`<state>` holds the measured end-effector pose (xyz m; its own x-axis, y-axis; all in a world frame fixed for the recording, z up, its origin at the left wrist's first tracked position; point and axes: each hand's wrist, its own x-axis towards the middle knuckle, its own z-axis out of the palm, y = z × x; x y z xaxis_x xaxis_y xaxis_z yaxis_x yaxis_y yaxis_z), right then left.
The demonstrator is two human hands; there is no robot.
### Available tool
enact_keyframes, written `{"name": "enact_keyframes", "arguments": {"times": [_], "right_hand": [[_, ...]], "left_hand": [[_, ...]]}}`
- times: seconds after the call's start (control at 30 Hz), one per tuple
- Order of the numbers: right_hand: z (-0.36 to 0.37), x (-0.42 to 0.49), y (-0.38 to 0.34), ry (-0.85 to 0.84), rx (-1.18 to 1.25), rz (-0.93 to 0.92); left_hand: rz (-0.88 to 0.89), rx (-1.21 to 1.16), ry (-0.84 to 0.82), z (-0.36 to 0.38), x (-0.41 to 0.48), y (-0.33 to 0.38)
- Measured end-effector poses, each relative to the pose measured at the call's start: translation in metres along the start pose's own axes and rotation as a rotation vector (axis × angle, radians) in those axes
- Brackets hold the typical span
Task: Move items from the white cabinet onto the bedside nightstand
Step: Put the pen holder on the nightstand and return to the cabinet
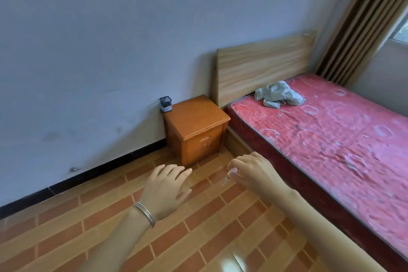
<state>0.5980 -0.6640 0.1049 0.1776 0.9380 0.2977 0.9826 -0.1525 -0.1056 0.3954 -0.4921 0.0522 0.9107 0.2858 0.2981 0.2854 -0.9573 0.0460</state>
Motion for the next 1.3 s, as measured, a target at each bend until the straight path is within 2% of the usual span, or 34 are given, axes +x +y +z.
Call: {"name": "enact_keyframes", "arguments": {"times": [0.2,0.63,0.9,1.07,1.3], "right_hand": [[0.037,0.072,0.044,-0.075,0.036,-0.050],[0.069,0.293,0.179,-0.142,0.107,-0.168],[0.133,0.382,0.215,-0.255,0.136,-0.211],[0.179,0.454,0.231,-0.306,0.163,-0.195],[0.240,0.593,0.246,-0.337,0.206,-0.119]], "left_hand": [[-0.101,0.017,-0.034,0.031,0.034,-0.042],[-0.307,0.064,-0.035,0.064,0.231,-0.142],[-0.372,0.022,-0.132,0.118,0.282,-0.198],[-0.371,-0.011,-0.177,0.150,0.320,-0.262],[-0.386,-0.053,-0.201,0.176,0.399,-0.387]]}}
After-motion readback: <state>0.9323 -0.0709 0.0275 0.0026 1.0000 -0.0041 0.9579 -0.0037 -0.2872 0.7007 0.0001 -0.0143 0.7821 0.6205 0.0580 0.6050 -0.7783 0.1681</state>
